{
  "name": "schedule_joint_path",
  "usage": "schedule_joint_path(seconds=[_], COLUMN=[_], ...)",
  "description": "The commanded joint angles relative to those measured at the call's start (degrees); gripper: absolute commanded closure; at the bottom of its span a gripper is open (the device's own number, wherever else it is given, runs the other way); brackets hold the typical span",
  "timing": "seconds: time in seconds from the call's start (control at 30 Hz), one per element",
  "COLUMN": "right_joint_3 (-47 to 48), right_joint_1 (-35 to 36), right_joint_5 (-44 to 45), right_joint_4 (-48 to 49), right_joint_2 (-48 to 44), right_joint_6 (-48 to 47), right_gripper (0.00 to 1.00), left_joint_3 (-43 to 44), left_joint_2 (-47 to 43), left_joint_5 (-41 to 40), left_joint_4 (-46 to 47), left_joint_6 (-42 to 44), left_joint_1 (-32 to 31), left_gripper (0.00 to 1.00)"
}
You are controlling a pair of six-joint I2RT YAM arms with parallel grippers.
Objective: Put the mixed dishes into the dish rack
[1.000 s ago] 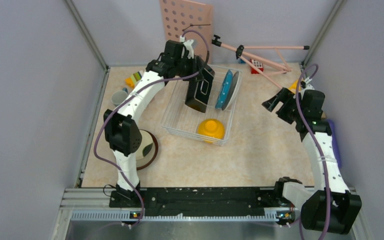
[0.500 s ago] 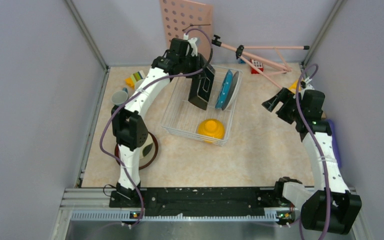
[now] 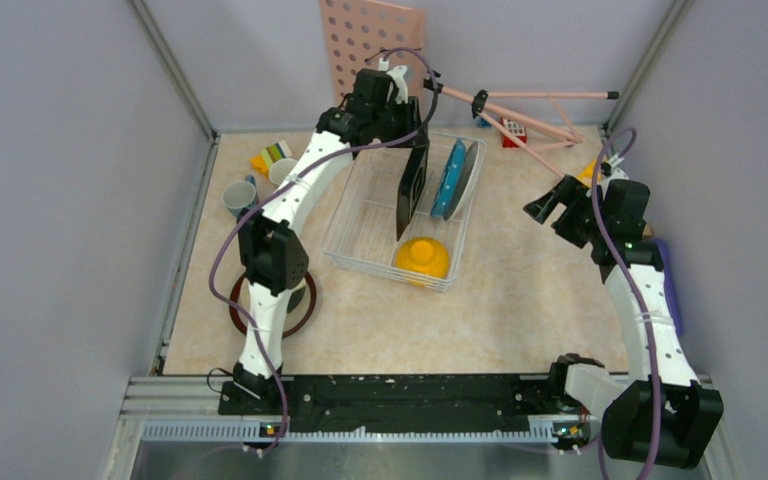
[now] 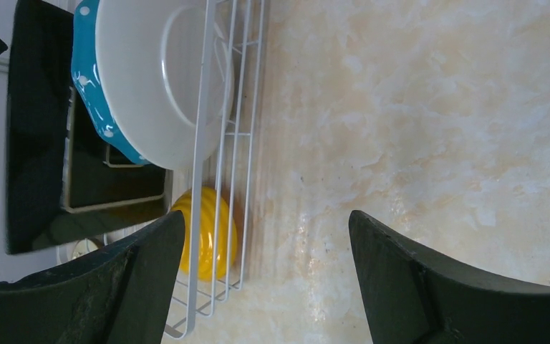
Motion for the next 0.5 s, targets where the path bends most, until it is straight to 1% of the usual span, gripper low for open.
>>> schedule_joint_path(seconds=[0.0,0.1,0.23,0.37,0.47], right_joint_3=[0.0,0.0,0.1,1.7,4.6], right_joint_1=[0.0,0.0,0.0,0.4,4.1], right_joint_5=[-0.2,-0.3,-0.3,-2.4,-0.7], right_joint_4=[2.1,1.9,1.7,0.1,-1.9], right_joint_2=[-0.3,-0.4,-0.6,0.3,0.6], right_joint_6=[-0.6,-0.6,-0.5,-0.9,-1.2], right_gripper=[0.17,0.17,0.17,0.17,0.17], left_joint_3=[1.7,0.2,-4.5,-8.0,-12.6], left_joint_2=[-1.6,-2.4,-4.8,-8.4,-12.9], left_joint_5=[2.3,3.2,2.5,0.9,-0.6], left_joint_4=[3.6,3.9,5.5,6.2,8.5], left_joint_6=[-1.4,-1.9,-1.7,-0.8,-0.5], left_joint_1=[-0.1,-0.1,-0.1,0.0,0.2], left_gripper=[0.54,0.55,0.54,0.49,0.45])
